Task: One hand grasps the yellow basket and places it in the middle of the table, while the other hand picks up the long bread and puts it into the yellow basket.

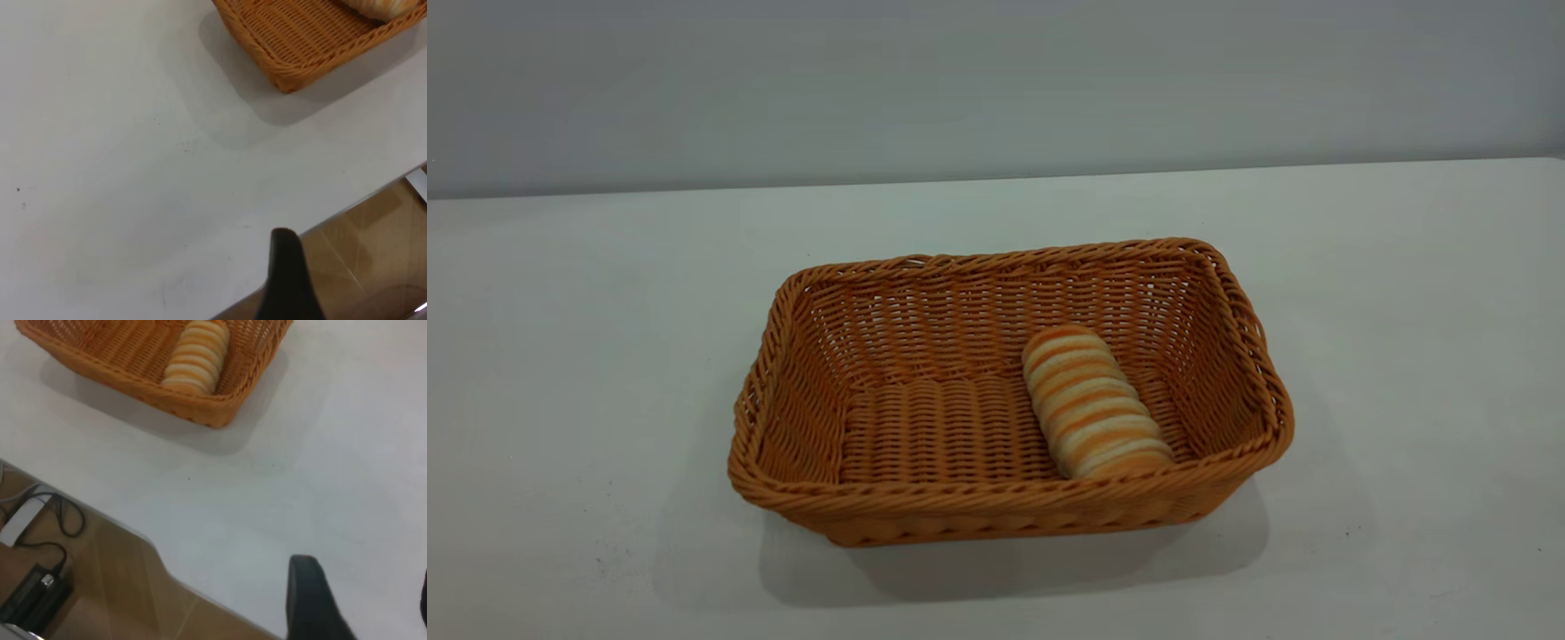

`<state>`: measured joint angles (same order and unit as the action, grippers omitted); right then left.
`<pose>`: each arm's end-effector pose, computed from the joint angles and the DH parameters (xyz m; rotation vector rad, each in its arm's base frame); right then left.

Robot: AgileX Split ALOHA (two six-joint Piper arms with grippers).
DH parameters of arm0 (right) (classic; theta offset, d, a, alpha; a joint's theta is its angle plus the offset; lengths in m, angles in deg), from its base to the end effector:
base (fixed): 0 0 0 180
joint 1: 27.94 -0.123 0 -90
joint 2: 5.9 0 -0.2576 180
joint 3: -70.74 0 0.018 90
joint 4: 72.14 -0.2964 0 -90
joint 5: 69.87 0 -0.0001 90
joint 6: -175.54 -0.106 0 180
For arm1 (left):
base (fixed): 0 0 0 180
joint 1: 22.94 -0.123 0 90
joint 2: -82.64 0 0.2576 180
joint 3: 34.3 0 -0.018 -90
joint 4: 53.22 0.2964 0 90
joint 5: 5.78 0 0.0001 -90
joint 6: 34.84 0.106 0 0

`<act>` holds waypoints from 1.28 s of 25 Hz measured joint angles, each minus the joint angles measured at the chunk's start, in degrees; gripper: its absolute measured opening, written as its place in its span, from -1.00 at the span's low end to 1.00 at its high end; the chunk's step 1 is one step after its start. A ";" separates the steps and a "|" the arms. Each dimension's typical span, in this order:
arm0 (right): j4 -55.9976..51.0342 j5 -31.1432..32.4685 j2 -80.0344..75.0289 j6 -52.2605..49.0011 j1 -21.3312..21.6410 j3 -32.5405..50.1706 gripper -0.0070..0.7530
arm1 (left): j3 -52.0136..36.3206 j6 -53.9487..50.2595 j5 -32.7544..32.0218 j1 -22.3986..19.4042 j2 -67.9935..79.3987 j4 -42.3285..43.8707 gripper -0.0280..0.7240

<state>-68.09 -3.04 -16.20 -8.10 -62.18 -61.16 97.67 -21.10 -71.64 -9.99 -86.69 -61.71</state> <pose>0.0667 0.0371 0.2787 -0.5737 2.1216 0.2870 0.0723 -0.0313 0.2808 0.5116 2.1076 -0.1736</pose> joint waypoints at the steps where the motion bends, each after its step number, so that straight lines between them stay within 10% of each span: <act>1: 0.00 0.00 0.07 0.00 0.00 0.00 0.15 | 0.00 0.00 0.00 0.00 0.00 0.00 0.63; 26: 0.00 0.00 0.07 0.00 0.20 0.04 0.15 | 0.00 0.05 0.00 -0.38 0.00 0.00 0.63; 32: -0.02 0.00 0.07 0.00 10.44 0.04 0.15 | 0.00 0.05 0.00 -6.52 0.00 0.00 0.63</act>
<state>-68.11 -3.04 -16.12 -8.10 -51.74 -61.11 97.67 -21.05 -71.64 -16.51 -86.69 -61.71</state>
